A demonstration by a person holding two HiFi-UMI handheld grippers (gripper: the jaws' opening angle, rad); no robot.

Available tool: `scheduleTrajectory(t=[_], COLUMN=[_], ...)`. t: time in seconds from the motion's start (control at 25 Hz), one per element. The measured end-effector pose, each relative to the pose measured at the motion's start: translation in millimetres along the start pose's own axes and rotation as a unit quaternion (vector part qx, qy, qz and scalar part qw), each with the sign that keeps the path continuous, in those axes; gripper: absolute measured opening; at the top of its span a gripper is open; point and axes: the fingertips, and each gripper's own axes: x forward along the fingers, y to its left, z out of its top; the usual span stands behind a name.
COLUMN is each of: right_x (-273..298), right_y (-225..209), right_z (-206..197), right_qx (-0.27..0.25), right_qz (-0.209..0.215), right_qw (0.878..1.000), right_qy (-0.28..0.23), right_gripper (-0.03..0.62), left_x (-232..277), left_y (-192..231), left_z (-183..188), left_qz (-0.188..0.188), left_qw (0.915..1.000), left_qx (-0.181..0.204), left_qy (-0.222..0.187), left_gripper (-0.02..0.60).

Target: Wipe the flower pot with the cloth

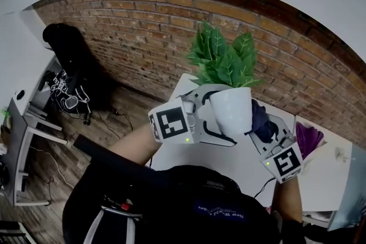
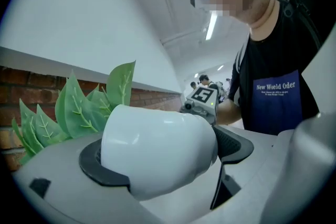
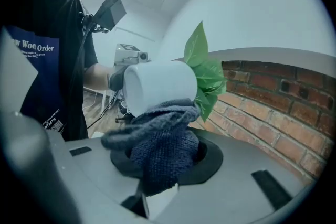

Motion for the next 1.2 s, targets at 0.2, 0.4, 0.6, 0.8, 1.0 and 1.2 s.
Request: scheduleTrajectory(t=[0.2,0.4,0.6,0.8,1.0,1.2], right_x=[17.4,41.1,62.0,53.6,41.9,29.7], right_y=[21.6,53.0,78.9,82.1,78.4,74.4], right_z=[5.9,17.5,47.6,63.2,76.8,77.1], right_qx=[0.021,0.020,0.025,0.057,0.110,0.159], right_qz=[0.025,0.070,0.115,0.131,0.137,0.153], right_qw=[0.999,0.997,0.992,0.983,0.968,0.945], right_qy=[-0.009,-0.011,-0.049,-0.115,-0.182,-0.241], right_gripper=[0.101,0.101,0.101,0.101,0.101,0.101], left_x=[-5.8,-10.1,-15.8,-9.1,-10.7,-17.6], left_y=[-2.7,-5.8,-5.6,-6.9,-7.0,-5.2], left_z=[18.5,25.2,34.1,42.2,47.7,52.0], left_qz=[-0.009,-0.018,-0.037,-0.042,-0.045,-0.047], left_qw=[0.9989,0.9979,0.9942,0.9908,0.9849,0.9745], left_qx=[-0.022,-0.030,-0.057,-0.078,-0.105,-0.131], left_qy=[-0.041,-0.054,-0.083,-0.102,-0.130,-0.176], left_gripper=[0.518,0.518,0.518,0.517,0.517,0.517])
